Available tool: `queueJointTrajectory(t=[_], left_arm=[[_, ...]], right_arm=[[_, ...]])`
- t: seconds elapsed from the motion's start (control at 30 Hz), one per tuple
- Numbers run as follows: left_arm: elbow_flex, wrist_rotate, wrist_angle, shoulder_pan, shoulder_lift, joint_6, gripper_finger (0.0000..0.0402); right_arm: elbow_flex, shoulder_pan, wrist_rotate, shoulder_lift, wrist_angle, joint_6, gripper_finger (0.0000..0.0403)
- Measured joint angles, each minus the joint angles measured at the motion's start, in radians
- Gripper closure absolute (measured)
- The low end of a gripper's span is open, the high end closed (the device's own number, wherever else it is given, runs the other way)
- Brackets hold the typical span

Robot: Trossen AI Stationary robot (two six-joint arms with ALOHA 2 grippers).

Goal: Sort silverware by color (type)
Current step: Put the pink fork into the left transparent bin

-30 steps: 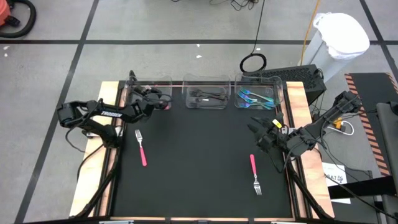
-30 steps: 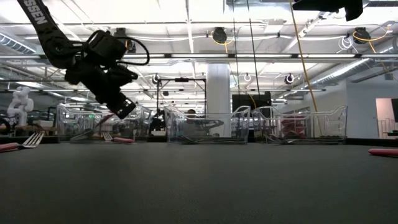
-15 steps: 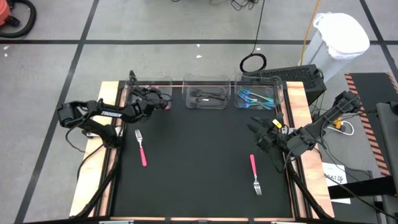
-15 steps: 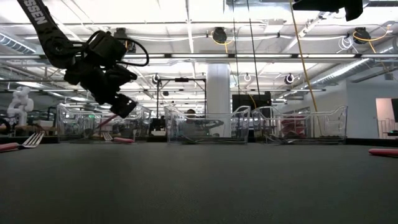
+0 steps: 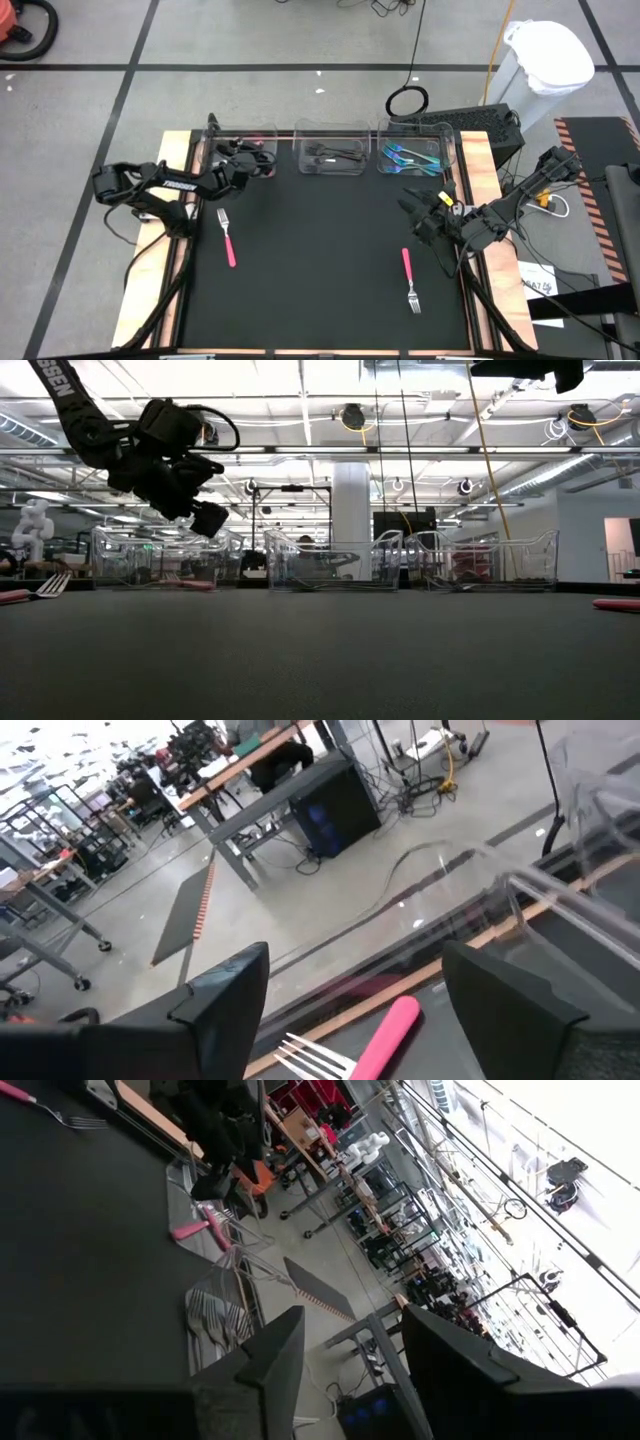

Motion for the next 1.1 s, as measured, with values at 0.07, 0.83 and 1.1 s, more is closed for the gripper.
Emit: queueJointTrajectory(t=[0.07,0.83,1.1], left_arm=[[0.0,-0.025,0.024,-0.023,0.0,0.0,0.01],[0.171,-0.419,-0.113,-0.701,-0.047,-0.06,0.01],[0.216,-0.327,-0.478,-0.9,-0.047,-0.382,0.01]], right_arm=[[0.0,0.0,0.0,0.0,0.0,0.0,0.0236],[0.0,0.0,-0.001,0.002,-0.056,0.046,0.0236],[0.0,-0.015,-0.109,0.002,-0.022,-0.003,0.0236]])
